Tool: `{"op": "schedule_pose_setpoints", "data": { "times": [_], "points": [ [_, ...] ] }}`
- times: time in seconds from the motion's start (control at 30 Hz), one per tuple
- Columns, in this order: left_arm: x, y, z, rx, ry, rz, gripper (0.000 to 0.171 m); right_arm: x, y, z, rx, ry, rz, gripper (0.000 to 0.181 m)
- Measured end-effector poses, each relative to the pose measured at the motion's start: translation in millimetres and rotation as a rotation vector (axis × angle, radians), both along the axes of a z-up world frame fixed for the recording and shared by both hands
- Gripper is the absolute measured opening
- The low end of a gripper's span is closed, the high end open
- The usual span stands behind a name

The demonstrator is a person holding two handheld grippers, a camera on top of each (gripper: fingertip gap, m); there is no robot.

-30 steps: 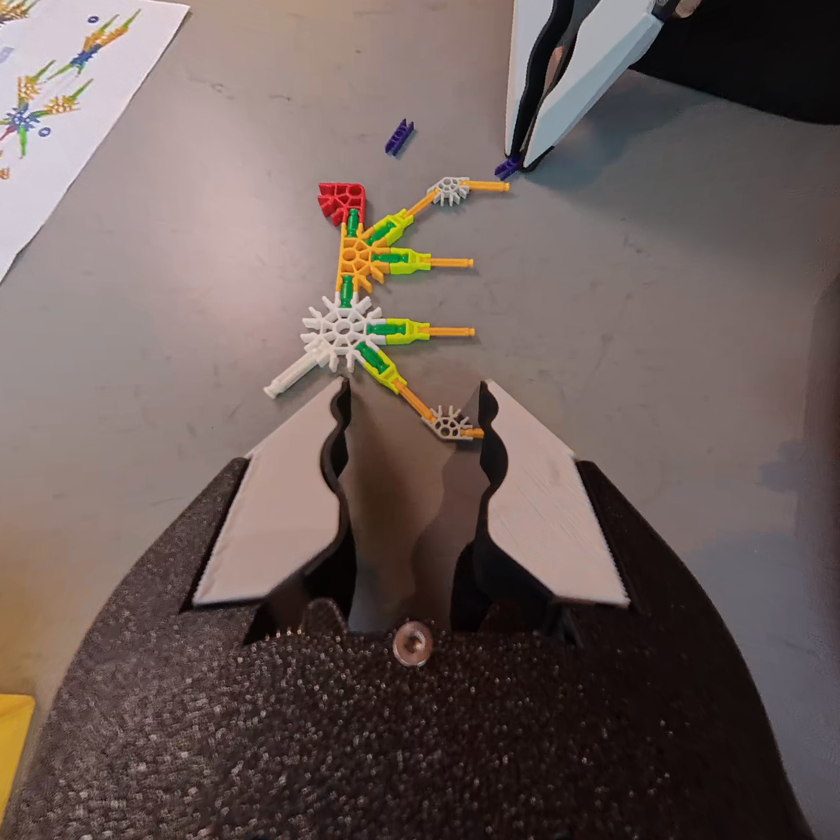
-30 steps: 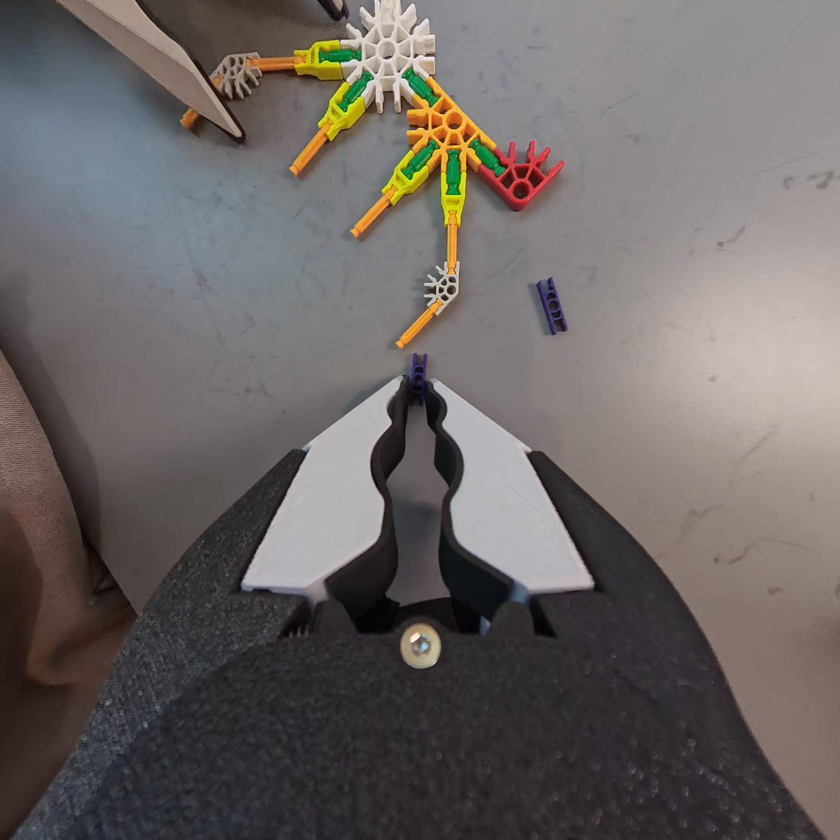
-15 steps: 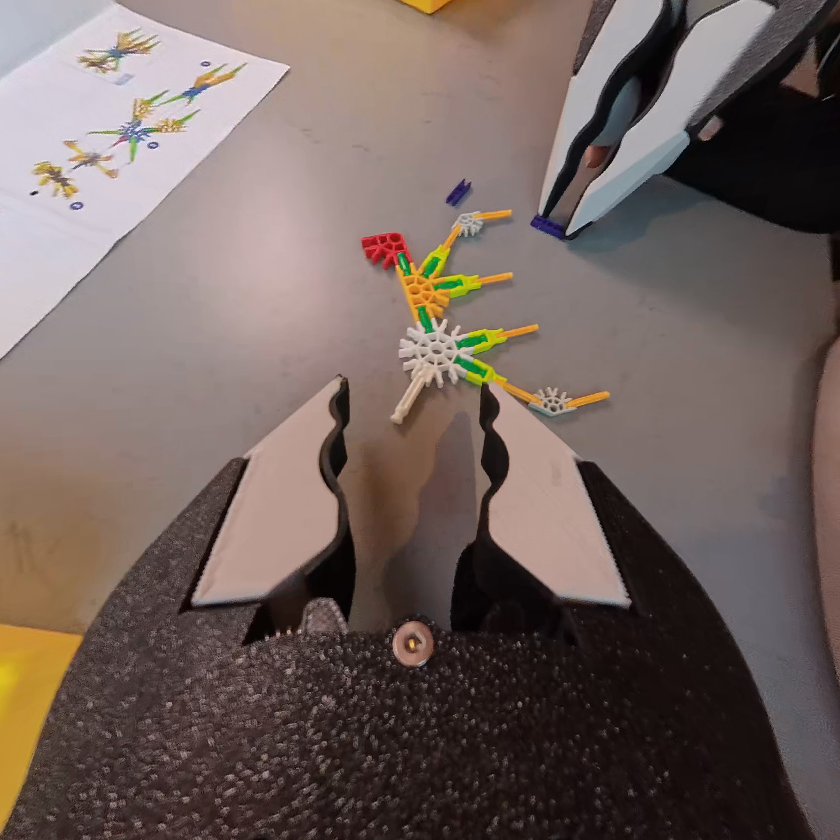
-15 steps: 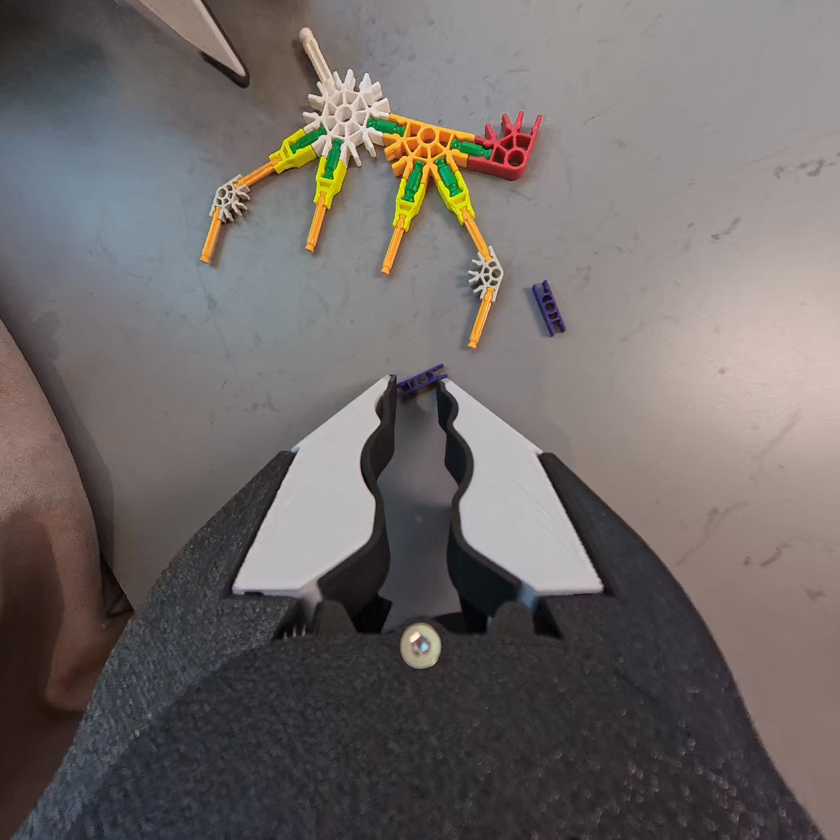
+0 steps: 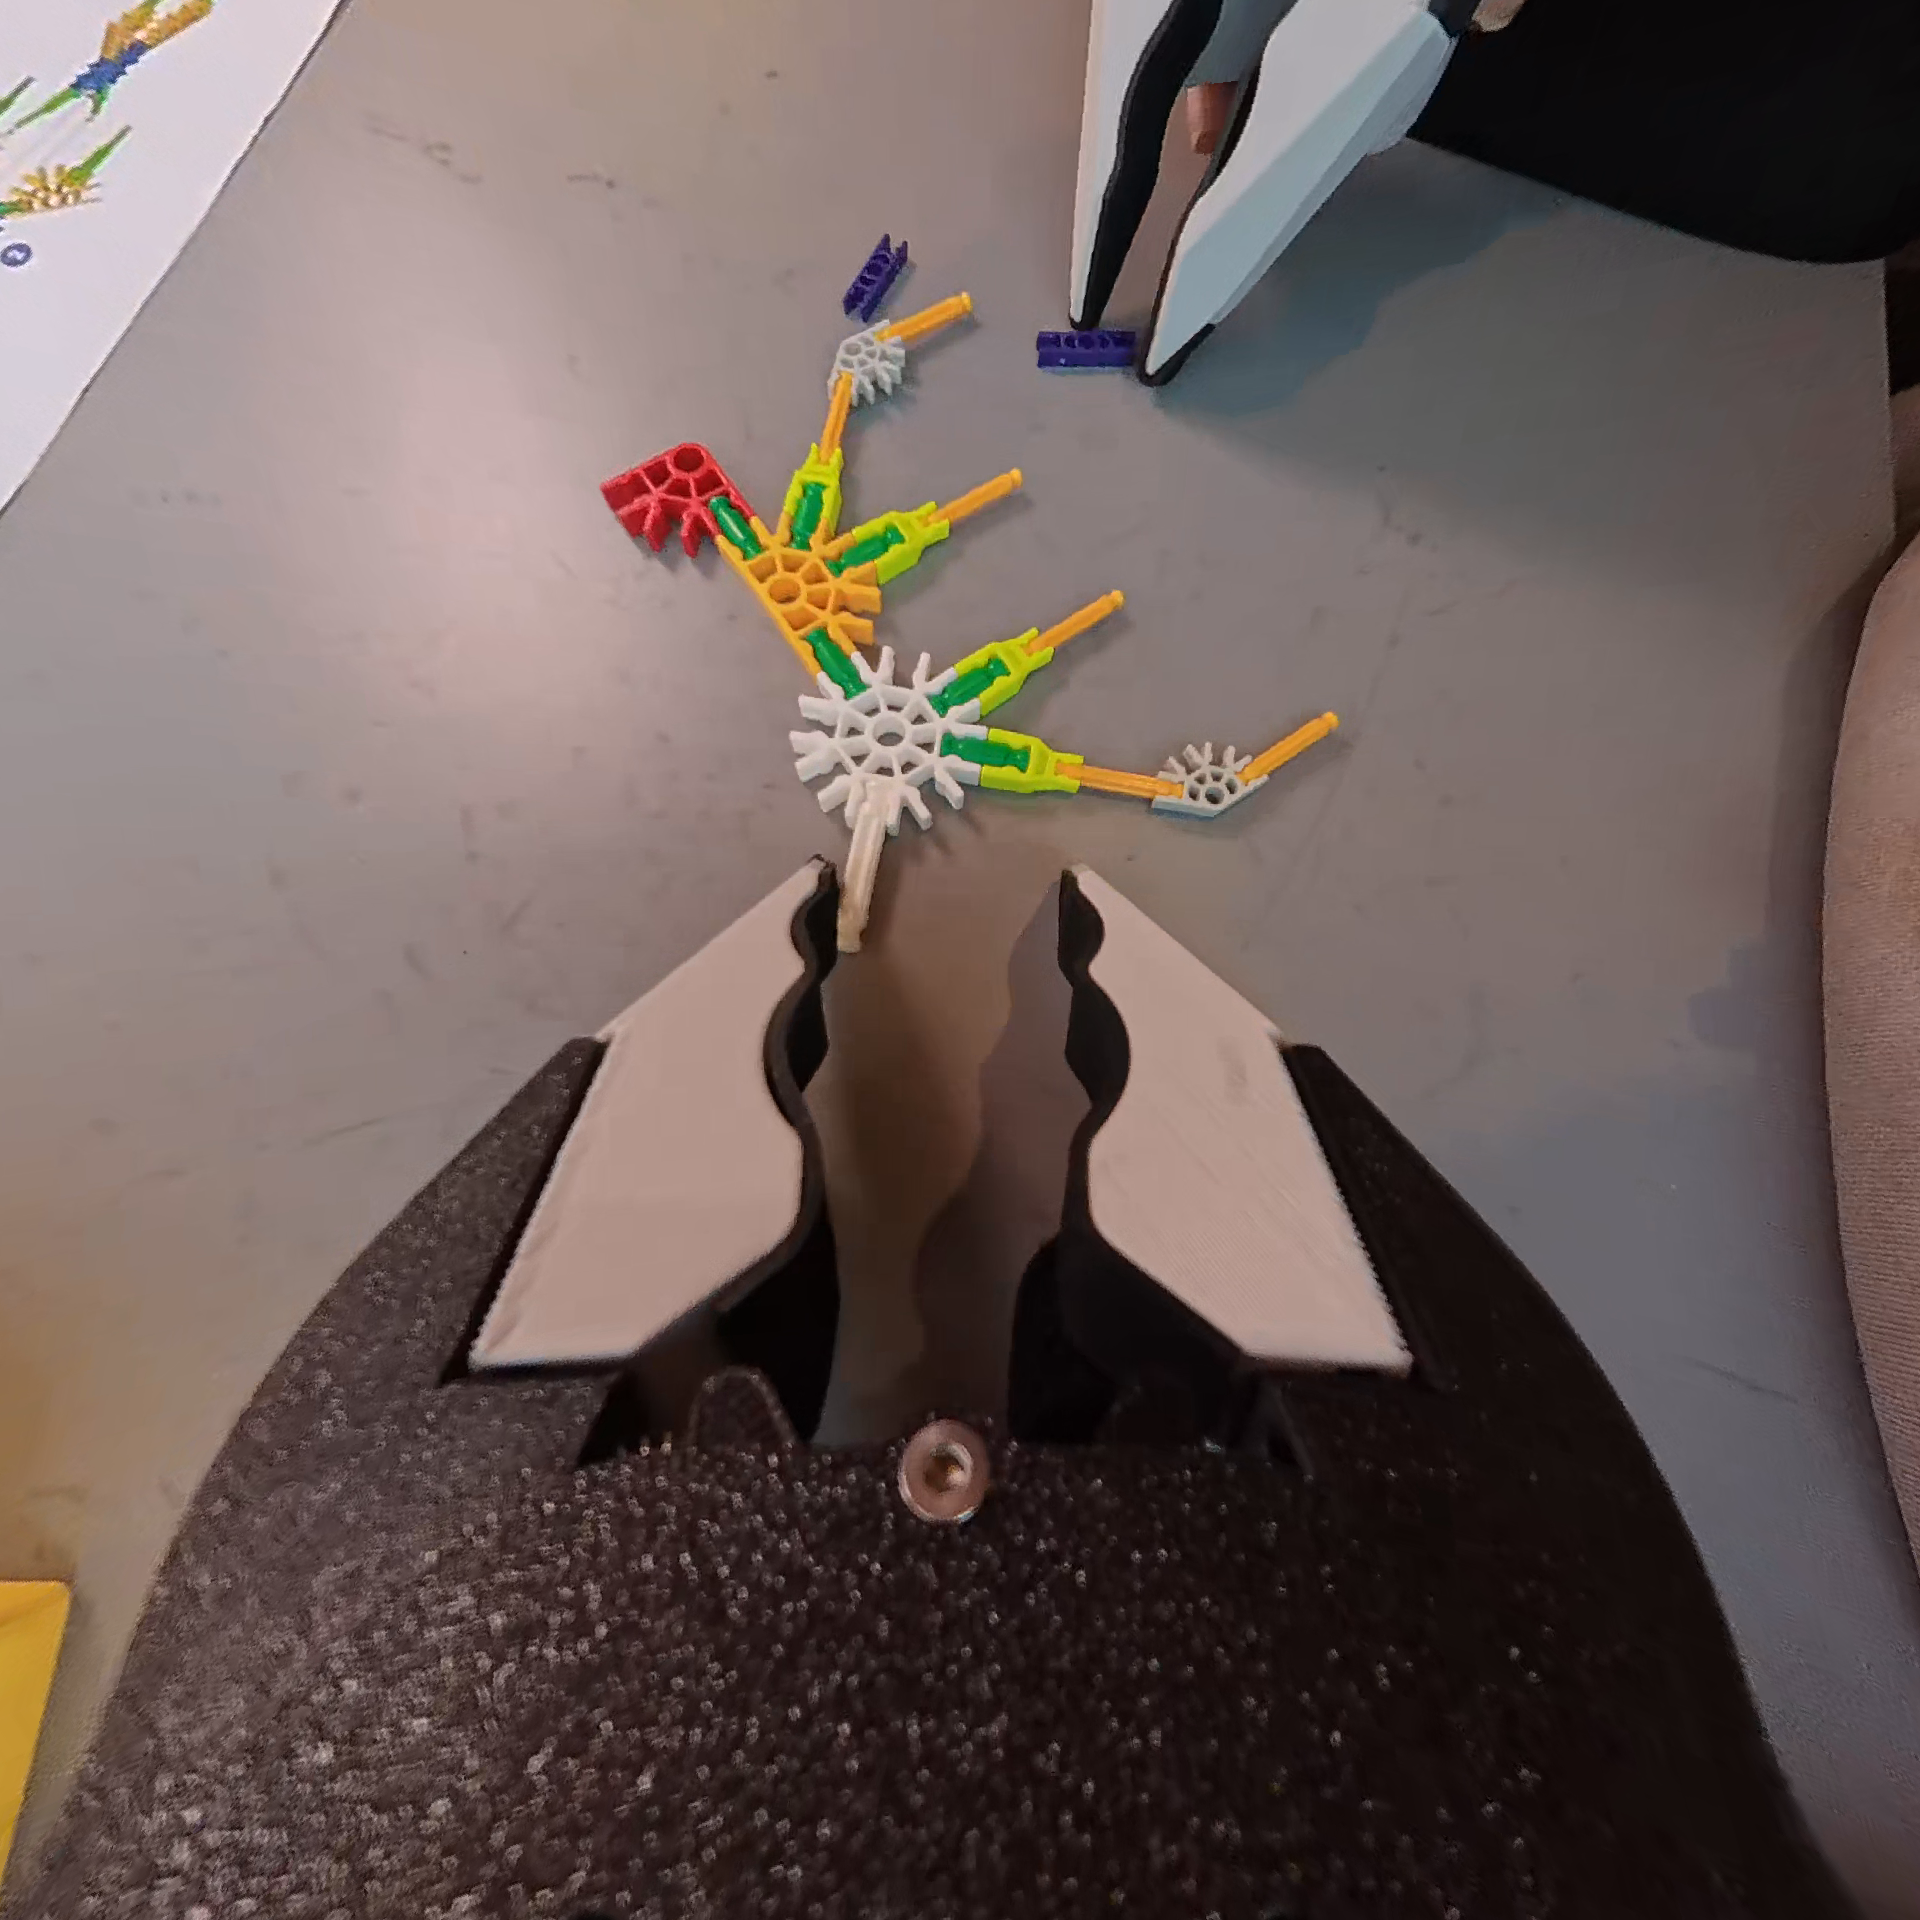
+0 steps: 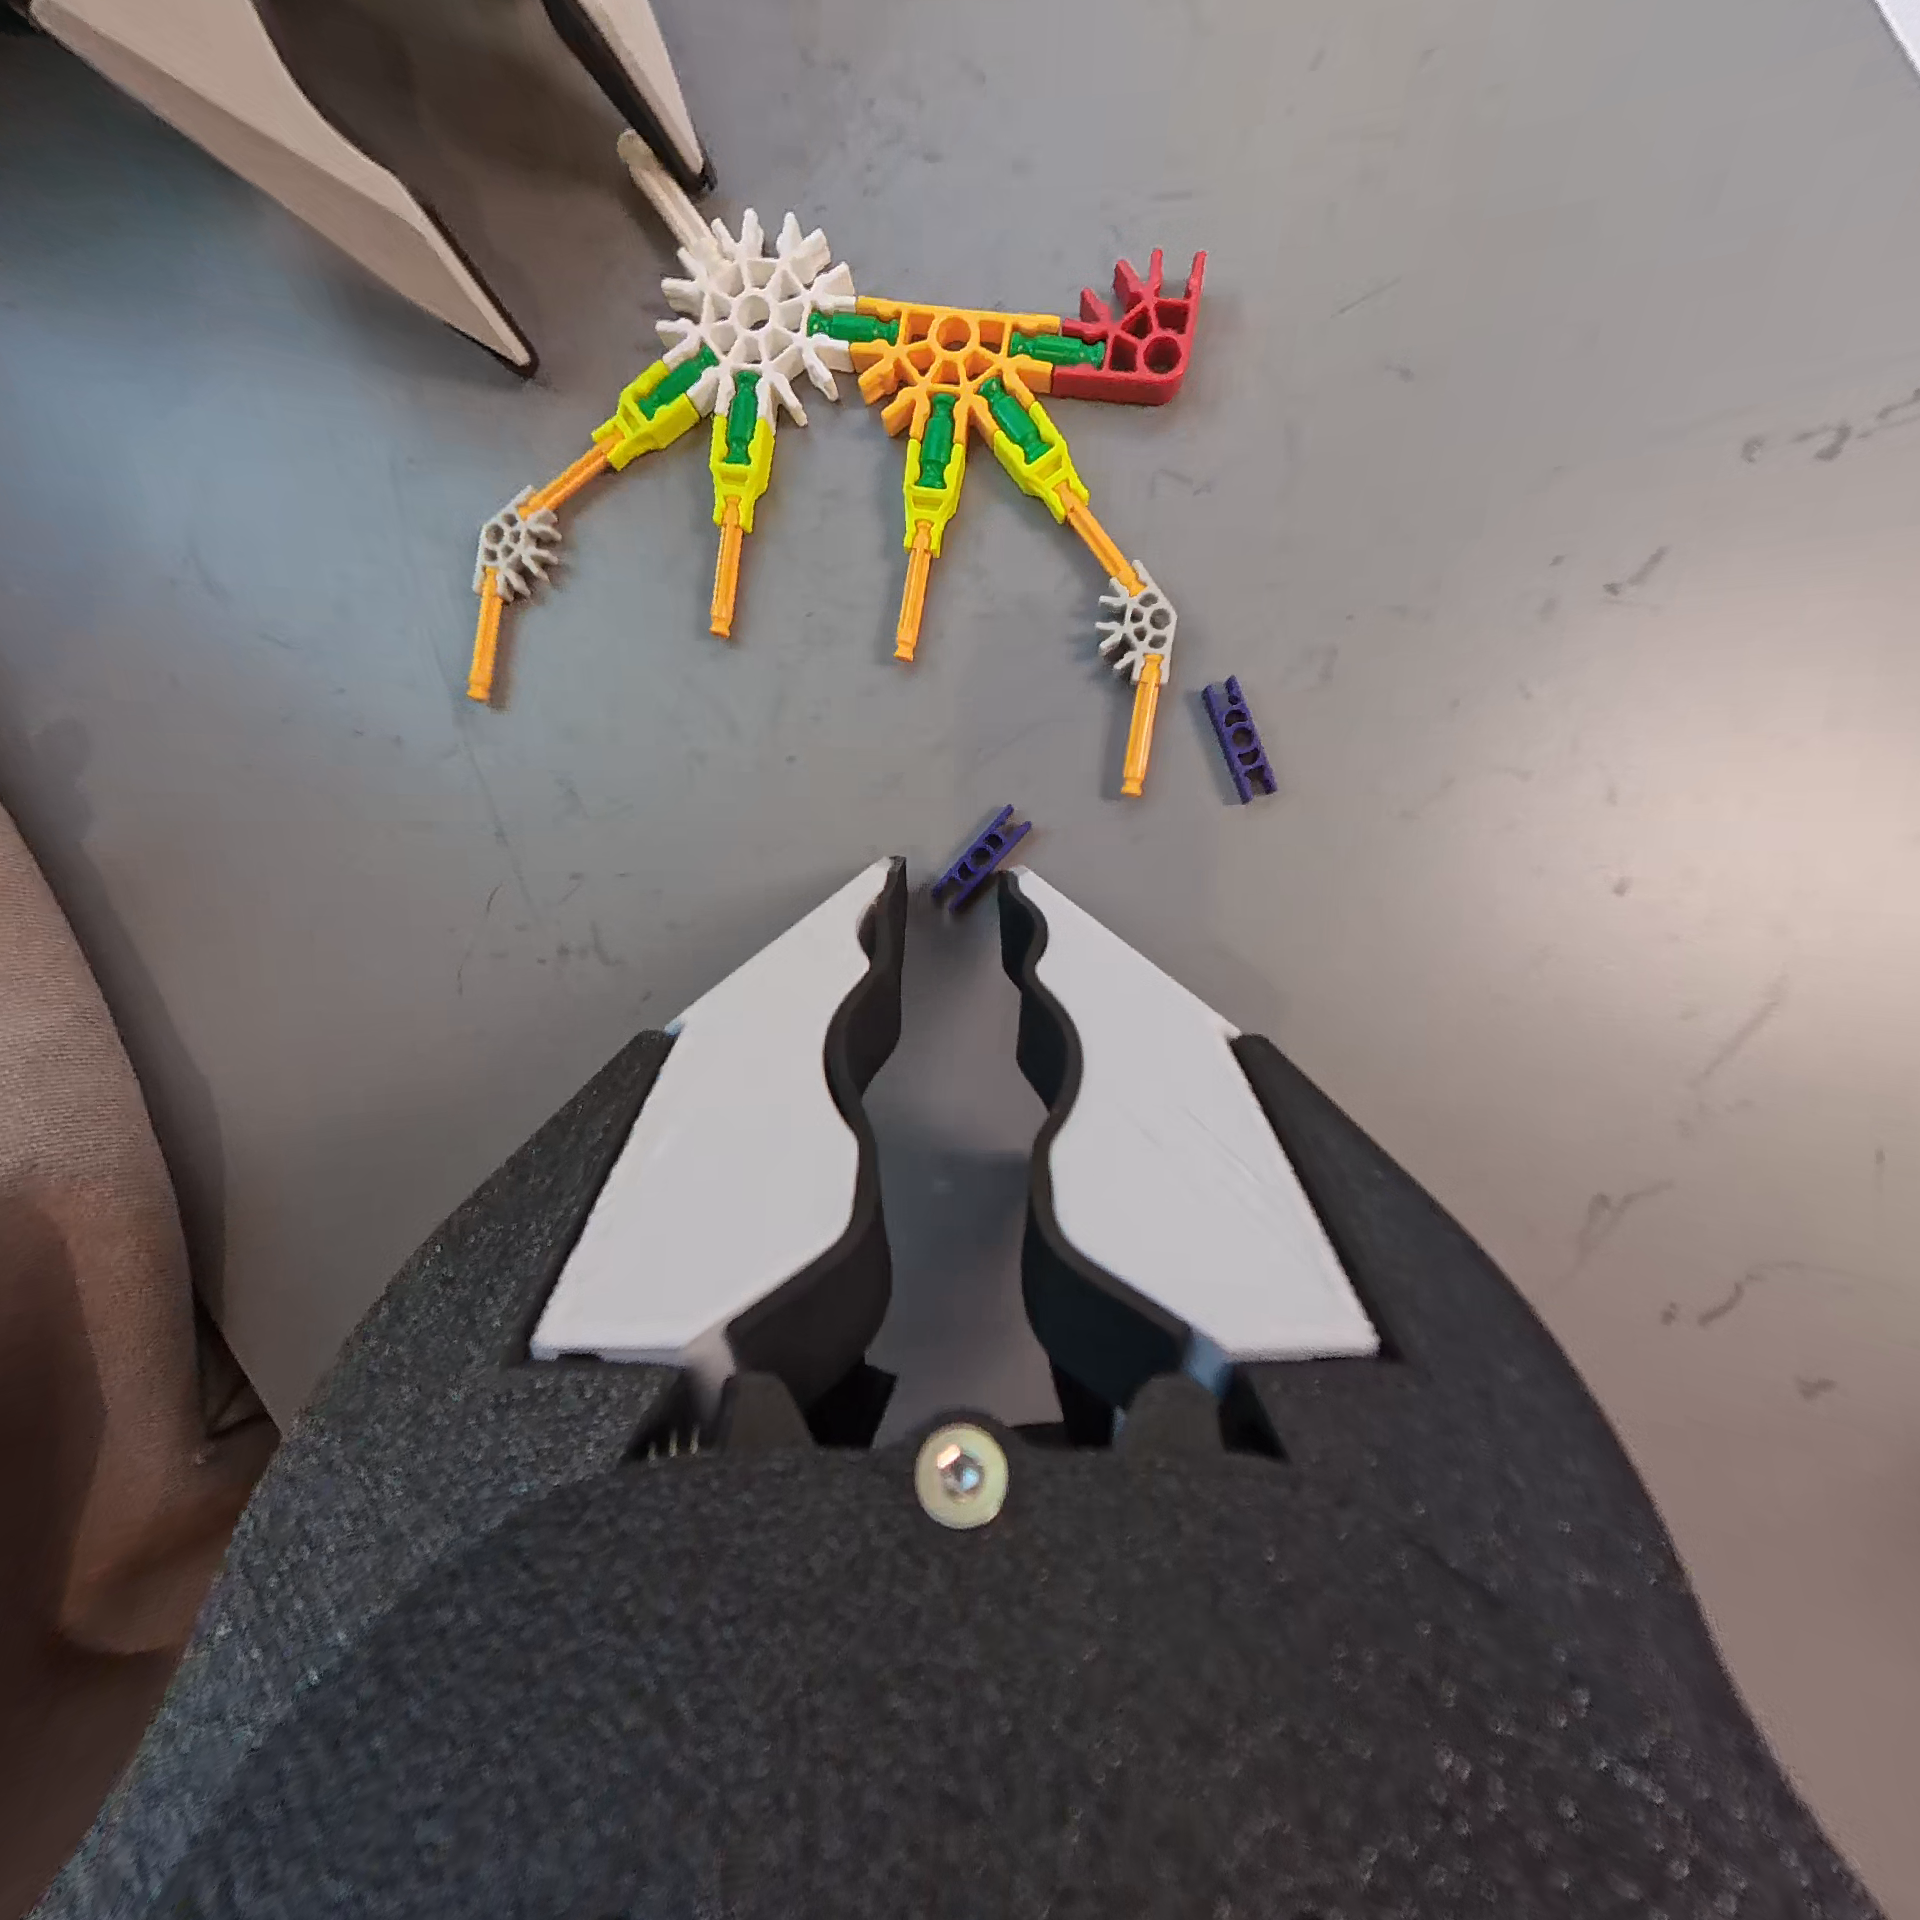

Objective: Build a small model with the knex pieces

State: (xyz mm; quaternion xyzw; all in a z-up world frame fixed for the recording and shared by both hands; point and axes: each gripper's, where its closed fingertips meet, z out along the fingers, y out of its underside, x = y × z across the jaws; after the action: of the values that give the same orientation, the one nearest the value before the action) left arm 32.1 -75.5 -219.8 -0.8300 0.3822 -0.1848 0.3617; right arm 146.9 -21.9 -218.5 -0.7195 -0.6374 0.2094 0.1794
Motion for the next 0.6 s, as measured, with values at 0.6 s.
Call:
{"op": "schedule_pose_setpoints", "data": {
  "times": [0.6],
  "points": [
    [-2.1, -0.1, -0.3, -0.014, -0.013, 0.007, 0.043, -33.7, -3.9, 3.2, 0.097, 0.039, 0.126, 0.004]
  ]
}}
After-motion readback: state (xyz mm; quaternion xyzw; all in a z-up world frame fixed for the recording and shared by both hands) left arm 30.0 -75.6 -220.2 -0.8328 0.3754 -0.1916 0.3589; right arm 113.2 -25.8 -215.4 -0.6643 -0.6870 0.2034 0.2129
